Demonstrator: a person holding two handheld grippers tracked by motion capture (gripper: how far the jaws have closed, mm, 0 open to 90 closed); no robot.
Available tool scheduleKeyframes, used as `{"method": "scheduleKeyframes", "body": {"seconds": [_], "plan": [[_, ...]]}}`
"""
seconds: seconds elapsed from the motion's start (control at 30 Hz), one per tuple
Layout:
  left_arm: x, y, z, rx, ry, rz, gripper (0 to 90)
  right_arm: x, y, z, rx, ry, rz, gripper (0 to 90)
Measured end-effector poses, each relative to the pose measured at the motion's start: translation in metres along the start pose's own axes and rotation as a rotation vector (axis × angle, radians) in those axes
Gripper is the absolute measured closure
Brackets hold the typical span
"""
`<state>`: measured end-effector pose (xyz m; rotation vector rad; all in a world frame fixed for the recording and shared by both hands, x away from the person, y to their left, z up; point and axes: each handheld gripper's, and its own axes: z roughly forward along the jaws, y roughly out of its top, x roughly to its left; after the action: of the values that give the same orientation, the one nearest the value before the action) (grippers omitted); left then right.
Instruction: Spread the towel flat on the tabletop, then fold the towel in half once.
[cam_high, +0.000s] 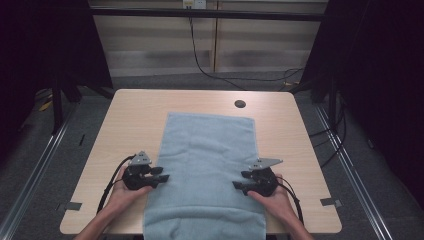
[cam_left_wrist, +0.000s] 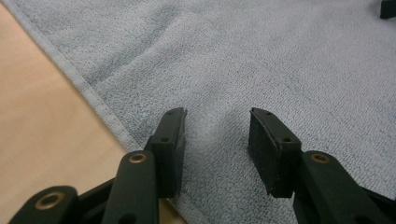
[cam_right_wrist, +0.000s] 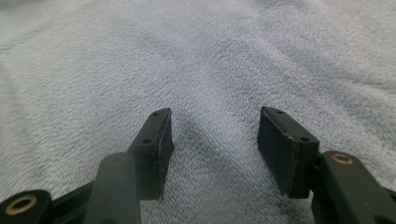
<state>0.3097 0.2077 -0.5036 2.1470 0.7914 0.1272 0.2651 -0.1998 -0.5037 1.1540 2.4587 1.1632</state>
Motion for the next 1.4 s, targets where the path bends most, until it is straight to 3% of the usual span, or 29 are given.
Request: {"method": "scheduleKeyframes", "body": {"seconds": [0.1, 0.17, 0.27, 0.43, 0.5, 0.53, 0.57, 0.63, 0.7, 0.77, 0.8, 0.83, 0.87, 0.9, 0.93, 0.97, 1.03, 1.07, 1.13, 1.2, 1.27, 1.37, 1.4], "plan": [[-0.014, -0.006, -0.006, 0.014, -0.006, 0.011, 55.9, 0.011, -0.010, -0.009, 0.007, 0.017, -0.007, 45.2], [-0.023, -0.010, -0.010, 0.027, -0.021, 0.013, 55.5, 0.024, -0.019, -0.016, 0.004, 0.009, -0.027, 45.2], [-0.037, -0.016, -0.017, 0.053, -0.042, 0.023, 55.5, 0.032, -0.022, -0.021, 0.026, 0.000, -0.043, 45.1], [-0.053, -0.031, -0.032, 0.065, -0.110, 0.015, 55.6, 0.050, -0.033, -0.033, 0.042, 0.033, -0.019, 44.9], [-0.055, -0.034, -0.036, 0.069, -0.109, 0.019, 55.8, 0.052, -0.036, -0.036, 0.044, 0.055, -0.014, 44.8], [-0.055, -0.033, -0.037, 0.038, -0.089, 0.025, 55.7, 0.051, -0.036, -0.037, 0.033, 0.059, 0.005, 44.2], [-0.054, -0.029, -0.038, 0.008, -0.076, 0.031, 54.9, 0.044, -0.034, -0.037, 0.001, 0.060, 0.057, 41.3], [-0.047, -0.014, -0.035, -0.055, -0.085, -0.001, 54.1, 0.033, -0.027, -0.038, -0.037, 0.044, 0.075, 38.8], [-0.038, 0.003, -0.028, -0.086, -0.042, 0.012, 52.7, 0.019, -0.017, -0.036, -0.059, 0.018, 0.083, 36.8], [-0.024, 0.017, -0.019, -0.101, -0.021, -0.010, 51.5, 0.001, -0.003, -0.031, -0.059, -0.051, 0.064, 36.2], [-0.016, 0.024, -0.013, -0.094, -0.012, -0.020, 50.2, -0.018, 0.011, -0.026, -0.070, -0.068, 0.074, 35.8], [-0.010, 0.027, -0.009, -0.089, -0.005, -0.031, 50.2, -0.018, 0.011, -0.026, -0.070, -0.068, 0.074, 35.8], [-0.001, 0.032, -0.002, -0.085, 0.020, -0.041, 50.1, -0.034, 0.025, -0.017, -0.070, -0.091, 0.076, 35.8], [0.004, 0.033, 0.002, -0.084, 0.020, -0.063, 50.1, -0.034, 0.025, -0.017, -0.070, -0.091, 0.076, 35.8], [0.011, 0.033, 0.008, -0.085, 0.020, -0.097, 49.9, -0.040, 0.029, -0.013, -0.068, -0.105, 0.073, 35.8], [0.014, 0.032, 0.013, -0.083, 0.035, -0.102, 49.9, -0.051, 0.035, -0.006, -0.072, -0.115, 0.088, 35.5], [0.015, 0.028, 0.019, -0.034, 0.058, -0.071, 49.9, -0.067, 0.044, 0.006, -0.069, -0.135, 0.103, 35.4], [0.015, 0.027, 0.020, -0.029, 0.051, -0.074, 49.7, -0.075, 0.048, 0.013, -0.061, -0.164, 0.103, 35.2], [0.016, 0.026, 0.020, -0.014, 0.058, -0.065, 48.9, -0.088, 0.052, 0.023, -0.055, -0.177, 0.121, 33.6], [0.018, 0.025, 0.020, -0.017, 0.055, -0.076, 48.3, -0.094, 0.053, 0.031, -0.043, -0.190, 0.129, 32.8], [0.022, 0.027, 0.018, -0.050, 0.062, -0.090, 47.6, -0.097, 0.053, 0.039, -0.011, -0.224, 0.124, 32.4], [0.031, 0.036, 0.018, -0.059, 0.109, -0.106, 47.1, -0.096, 0.052, 0.043, -0.019, -0.256, 0.095, 33.3], [0.035, 0.039, 0.018, -0.103, 0.107, -0.129, 47.3, -0.094, 0.052, 0.044, -0.014, -0.267, 0.080, 34.5]]}}
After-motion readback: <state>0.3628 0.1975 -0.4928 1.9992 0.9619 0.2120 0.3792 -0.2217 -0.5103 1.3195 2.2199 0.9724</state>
